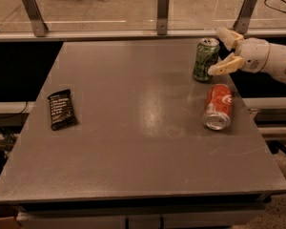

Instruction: Place green can upright

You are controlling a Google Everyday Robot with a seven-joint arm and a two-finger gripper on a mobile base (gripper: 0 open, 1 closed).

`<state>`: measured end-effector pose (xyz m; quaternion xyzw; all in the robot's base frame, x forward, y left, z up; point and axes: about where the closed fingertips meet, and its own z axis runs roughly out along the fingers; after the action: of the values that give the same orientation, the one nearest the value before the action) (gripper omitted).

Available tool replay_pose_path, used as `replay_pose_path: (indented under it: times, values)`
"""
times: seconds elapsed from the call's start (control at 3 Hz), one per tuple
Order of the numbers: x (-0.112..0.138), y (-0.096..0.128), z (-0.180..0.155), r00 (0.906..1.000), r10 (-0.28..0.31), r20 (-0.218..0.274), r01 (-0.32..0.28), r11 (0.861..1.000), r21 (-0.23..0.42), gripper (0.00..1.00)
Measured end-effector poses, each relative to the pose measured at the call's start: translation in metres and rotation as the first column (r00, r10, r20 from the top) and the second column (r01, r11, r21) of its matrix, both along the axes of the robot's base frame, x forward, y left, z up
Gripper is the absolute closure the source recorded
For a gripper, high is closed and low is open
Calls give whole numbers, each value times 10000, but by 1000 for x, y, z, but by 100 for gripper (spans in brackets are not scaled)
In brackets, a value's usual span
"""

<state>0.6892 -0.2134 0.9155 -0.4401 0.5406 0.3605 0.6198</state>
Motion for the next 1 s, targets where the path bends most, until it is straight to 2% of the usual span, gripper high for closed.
replay_pose_path:
  times: [0.33, 0.67, 1.0]
  values:
    - [-1, -21, 22, 9960, -885, 98, 888, 9951, -436, 0]
    - [-15, -58, 66, 9769, -2062, 559, 2117, 9691, -1262, 0]
    - [-43, -101, 113, 9385, -3229, 1220, 3423, 9160, -2094, 0]
